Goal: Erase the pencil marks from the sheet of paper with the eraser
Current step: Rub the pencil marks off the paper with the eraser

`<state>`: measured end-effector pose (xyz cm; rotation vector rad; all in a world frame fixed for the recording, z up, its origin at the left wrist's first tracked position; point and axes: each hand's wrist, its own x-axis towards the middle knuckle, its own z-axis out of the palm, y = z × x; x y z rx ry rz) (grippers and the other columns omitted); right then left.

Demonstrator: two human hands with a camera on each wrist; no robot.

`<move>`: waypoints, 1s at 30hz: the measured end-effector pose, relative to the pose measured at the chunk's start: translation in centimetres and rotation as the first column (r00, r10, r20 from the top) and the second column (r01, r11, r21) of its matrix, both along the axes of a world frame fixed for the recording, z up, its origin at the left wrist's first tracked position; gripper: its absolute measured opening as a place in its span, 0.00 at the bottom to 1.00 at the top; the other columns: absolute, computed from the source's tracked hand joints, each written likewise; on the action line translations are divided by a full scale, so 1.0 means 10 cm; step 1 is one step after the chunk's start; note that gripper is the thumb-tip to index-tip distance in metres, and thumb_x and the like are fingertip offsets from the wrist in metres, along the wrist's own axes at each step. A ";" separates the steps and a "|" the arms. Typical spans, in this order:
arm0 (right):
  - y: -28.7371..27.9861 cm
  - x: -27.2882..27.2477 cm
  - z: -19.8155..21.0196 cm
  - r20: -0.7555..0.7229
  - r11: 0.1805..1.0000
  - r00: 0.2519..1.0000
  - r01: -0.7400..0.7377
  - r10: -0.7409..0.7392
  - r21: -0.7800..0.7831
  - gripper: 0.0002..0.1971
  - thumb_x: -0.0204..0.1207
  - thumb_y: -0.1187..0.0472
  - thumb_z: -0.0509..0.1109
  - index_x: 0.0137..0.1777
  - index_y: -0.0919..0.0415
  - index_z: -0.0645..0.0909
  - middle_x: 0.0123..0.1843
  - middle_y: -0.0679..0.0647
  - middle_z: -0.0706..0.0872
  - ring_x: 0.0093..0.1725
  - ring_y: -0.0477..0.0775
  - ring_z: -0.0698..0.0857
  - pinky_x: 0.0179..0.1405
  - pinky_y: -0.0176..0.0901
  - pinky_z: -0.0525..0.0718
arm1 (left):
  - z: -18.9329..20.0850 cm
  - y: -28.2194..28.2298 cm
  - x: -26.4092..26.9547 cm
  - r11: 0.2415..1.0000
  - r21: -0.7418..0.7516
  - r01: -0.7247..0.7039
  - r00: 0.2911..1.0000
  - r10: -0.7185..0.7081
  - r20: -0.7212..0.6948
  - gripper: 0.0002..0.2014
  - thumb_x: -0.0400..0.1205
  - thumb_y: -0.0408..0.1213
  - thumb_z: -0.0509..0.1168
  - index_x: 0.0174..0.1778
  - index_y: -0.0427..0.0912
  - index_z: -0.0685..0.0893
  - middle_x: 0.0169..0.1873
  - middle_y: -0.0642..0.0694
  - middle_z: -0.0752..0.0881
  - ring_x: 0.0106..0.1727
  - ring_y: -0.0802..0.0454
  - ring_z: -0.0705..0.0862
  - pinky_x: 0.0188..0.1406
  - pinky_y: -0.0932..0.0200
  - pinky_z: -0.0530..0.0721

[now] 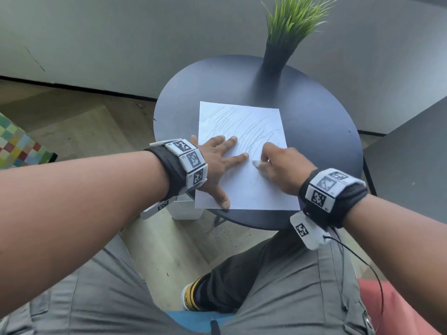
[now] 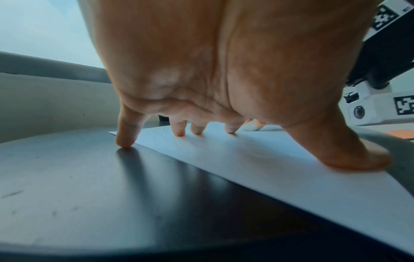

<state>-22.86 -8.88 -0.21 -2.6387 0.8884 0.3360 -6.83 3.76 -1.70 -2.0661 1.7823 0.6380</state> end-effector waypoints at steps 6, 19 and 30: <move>0.29 -0.13 -0.03 -0.014 0.941 0.942 -0.334 0.335 0.050 0.15 0.84 0.41 0.58 0.51 0.53 0.72 0.40 0.52 0.80 0.39 0.57 0.79 0.38 0.46 0.76 | 0.07 -0.03 0.04 0.996 0.068 0.053 0.997 -0.057 0.060 0.65 0.60 0.78 0.72 0.82 0.72 0.32 0.86 0.50 0.28 0.87 0.44 0.35 0.75 0.16 0.55; -0.02 -0.09 -0.03 -0.008 0.997 0.997 -0.074 0.074 -0.025 0.15 0.83 0.41 0.58 0.51 0.53 0.71 0.46 0.58 0.82 0.43 0.63 0.81 0.41 0.50 0.80 | 0.14 -0.07 -0.03 0.991 0.121 0.060 0.992 -0.072 0.101 0.65 0.63 0.74 0.75 0.82 0.72 0.31 0.86 0.47 0.28 0.87 0.42 0.34 0.77 0.21 0.55; 0.20 -0.04 -0.03 -0.018 0.992 0.992 -0.128 0.128 -0.014 0.14 0.85 0.46 0.57 0.57 0.57 0.69 0.50 0.63 0.83 0.42 0.63 0.78 0.42 0.50 0.78 | 0.16 -0.07 -0.04 0.989 0.131 0.070 0.988 -0.087 0.126 0.66 0.62 0.75 0.74 0.82 0.71 0.30 0.85 0.46 0.27 0.87 0.43 0.35 0.75 0.20 0.57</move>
